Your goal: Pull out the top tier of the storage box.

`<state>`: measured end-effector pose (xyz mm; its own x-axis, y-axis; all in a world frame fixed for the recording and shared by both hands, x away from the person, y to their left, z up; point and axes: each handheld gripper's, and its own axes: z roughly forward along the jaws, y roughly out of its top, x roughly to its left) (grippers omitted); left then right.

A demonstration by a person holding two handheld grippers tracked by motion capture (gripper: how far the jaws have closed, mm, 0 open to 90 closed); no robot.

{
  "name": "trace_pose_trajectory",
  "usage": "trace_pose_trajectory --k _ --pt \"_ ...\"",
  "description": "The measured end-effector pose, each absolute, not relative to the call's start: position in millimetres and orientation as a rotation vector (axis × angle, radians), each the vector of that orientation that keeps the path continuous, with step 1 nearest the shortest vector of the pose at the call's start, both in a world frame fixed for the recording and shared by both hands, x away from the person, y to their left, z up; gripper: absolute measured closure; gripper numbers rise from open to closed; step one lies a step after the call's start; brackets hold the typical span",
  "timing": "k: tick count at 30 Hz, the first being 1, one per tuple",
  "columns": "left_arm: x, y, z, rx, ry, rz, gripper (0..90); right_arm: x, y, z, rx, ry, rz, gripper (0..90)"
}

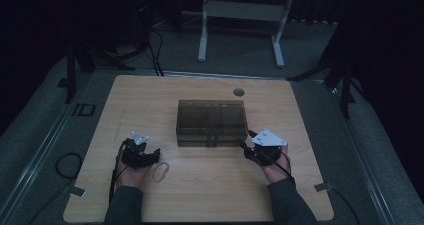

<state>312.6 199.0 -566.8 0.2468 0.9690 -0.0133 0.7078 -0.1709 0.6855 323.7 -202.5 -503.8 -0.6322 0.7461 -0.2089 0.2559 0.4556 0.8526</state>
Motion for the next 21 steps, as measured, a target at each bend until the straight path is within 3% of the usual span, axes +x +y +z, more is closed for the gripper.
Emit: trace_pose_trajectory --k 3,7,21 --pt "312.9 198.8 -565.8 1.954 1.527 0.584 30.9 324.8 -203.0 -505.3 0.847 2.141 1.137 51.3" --pt "310.4 198.2 -563.0 1.954 1.510 0.553 40.4 326.5 -202.1 -508.2 0.854 2.151 1.147 51.7" --pt "293.1 185.6 -531.3 1.902 1.312 0.540 51.2 327.8 -203.1 -510.6 0.894 2.150 1.166 56.3"
